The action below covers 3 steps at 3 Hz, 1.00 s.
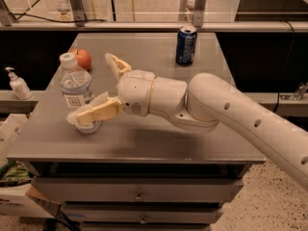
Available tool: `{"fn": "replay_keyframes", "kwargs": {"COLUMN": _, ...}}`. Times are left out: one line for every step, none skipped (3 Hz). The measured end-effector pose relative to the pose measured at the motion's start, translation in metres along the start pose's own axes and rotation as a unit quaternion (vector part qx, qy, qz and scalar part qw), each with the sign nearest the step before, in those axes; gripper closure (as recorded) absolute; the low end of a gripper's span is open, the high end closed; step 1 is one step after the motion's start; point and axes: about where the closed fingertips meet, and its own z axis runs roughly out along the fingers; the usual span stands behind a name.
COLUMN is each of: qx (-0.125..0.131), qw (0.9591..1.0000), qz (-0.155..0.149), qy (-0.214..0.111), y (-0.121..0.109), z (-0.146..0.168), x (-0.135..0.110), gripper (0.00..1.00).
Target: Place blue plastic bottle upright
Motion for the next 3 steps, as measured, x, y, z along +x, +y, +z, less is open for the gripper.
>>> {"fn": "replay_keyframes", "kwargs": {"qx": 0.016, "qw": 0.9987, "qz": 0.000, "qy": 0.049, "y": -0.009, "z": -0.038, "x": 0.013, "gripper": 0.00}}
{"fn": "replay_keyframes", "kwargs": {"qx": 0.054, "qw": 0.9943, "qz": 0.013, "qy": 0.092, "y": -0.011, "z": -0.085, "x": 0.028, "gripper": 0.00}}
{"fn": "replay_keyframes", "kwargs": {"qx": 0.064, "qw": 0.9932, "qz": 0.013, "qy": 0.096, "y": -0.014, "z": -0.095, "x": 0.028, "gripper": 0.00}}
